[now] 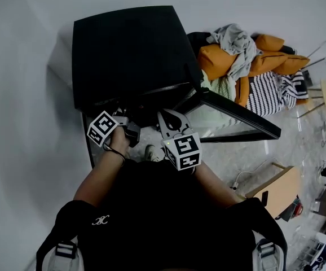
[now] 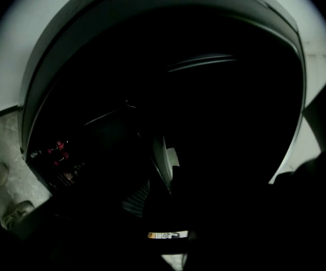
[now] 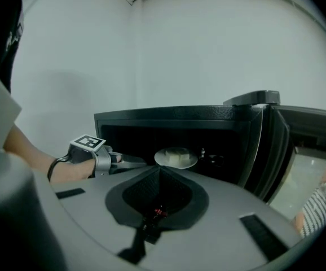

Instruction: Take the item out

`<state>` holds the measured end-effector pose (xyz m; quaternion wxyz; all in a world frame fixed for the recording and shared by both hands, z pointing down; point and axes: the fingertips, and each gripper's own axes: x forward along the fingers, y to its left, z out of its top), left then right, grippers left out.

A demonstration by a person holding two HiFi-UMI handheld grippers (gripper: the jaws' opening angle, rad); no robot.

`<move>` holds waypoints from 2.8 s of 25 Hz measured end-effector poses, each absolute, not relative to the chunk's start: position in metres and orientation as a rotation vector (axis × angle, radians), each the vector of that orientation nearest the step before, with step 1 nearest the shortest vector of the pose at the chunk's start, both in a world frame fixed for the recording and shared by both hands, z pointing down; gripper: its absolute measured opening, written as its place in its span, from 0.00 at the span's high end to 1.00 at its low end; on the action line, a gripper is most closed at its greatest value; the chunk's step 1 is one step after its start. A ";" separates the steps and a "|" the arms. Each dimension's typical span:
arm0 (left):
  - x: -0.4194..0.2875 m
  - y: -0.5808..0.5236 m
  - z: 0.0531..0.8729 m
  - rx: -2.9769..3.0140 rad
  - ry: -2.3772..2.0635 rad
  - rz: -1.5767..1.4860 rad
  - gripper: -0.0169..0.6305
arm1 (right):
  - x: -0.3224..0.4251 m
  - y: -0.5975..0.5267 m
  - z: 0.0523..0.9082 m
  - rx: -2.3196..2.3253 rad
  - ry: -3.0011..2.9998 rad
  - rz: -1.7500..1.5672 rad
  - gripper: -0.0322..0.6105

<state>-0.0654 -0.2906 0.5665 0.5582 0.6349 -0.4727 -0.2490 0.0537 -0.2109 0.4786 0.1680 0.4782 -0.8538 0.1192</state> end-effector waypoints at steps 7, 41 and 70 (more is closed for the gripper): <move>-0.068 -0.300 0.576 1.328 -1.090 -0.710 0.79 | 0.063 -0.211 0.482 1.371 -2.398 0.327 0.94; -0.057 -0.270 0.578 1.322 -1.080 -0.623 0.92 | 0.046 -0.212 0.489 1.320 -2.443 0.406 0.94; -0.046 -0.220 0.570 1.671 -1.038 -0.174 0.91 | 0.075 -0.265 0.524 1.742 -2.249 0.715 0.89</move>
